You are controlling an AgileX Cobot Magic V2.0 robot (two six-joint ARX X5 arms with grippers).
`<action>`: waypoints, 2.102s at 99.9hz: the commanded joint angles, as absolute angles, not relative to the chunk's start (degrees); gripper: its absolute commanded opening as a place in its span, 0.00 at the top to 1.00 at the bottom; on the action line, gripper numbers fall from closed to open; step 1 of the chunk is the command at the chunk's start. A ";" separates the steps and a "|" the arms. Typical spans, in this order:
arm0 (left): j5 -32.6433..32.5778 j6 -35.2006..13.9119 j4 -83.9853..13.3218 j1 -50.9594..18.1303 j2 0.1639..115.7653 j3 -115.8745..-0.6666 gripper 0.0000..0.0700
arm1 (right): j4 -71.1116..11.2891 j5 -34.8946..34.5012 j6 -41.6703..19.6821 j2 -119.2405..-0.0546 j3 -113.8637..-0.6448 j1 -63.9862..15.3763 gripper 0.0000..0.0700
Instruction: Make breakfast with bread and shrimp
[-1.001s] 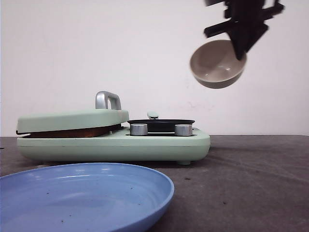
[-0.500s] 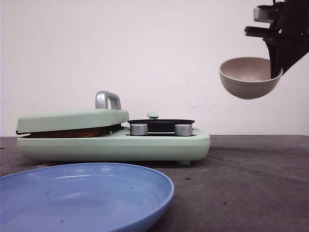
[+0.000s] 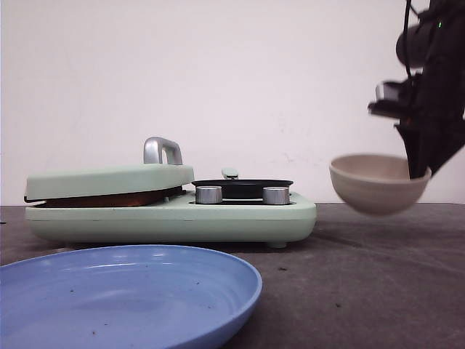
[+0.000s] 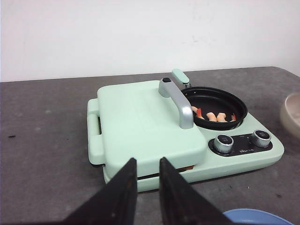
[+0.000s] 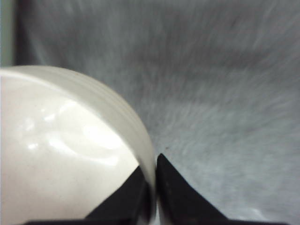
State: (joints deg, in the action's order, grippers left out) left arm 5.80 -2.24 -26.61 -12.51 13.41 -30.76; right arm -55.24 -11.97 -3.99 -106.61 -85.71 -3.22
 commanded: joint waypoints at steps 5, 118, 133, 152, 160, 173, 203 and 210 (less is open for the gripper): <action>5.56 -1.54 -26.04 -12.62 13.37 -30.89 0.96 | -55.05 -12.21 -3.20 -109.16 -86.04 -3.25 1.00; 5.85 -2.42 -27.33 -12.62 13.37 -30.89 0.96 | -46.81 -21.37 -2.72 -85.32 -85.60 -3.33 0.41; 6.00 -2.66 -27.51 -12.62 13.37 -30.89 0.96 | -44.97 -22.92 -2.07 -77.17 -85.60 -5.06 0.41; 6.04 -3.88 -27.51 -12.62 13.37 -30.89 0.96 | -46.09 -26.09 -0.62 -68.79 -85.52 -8.88 0.41; 6.37 -3.90 -27.51 -12.62 13.37 -30.89 0.96 | -45.89 -26.06 -0.12 -66.00 -85.49 -11.25 0.43; 7.84 -4.25 -27.51 -12.62 13.37 -30.89 0.87 | -46.61 -26.09 1.10 -63.22 -85.47 -15.18 0.78; 9.54 -8.08 -27.46 -12.62 13.37 -30.89 0.65 | -40.32 -24.36 1.74 -55.27 -73.65 -22.37 1.00; 9.54 -8.14 -27.42 -12.62 13.37 -30.89 0.65 | -36.29 -21.45 1.69 -51.88 -67.42 -23.68 1.00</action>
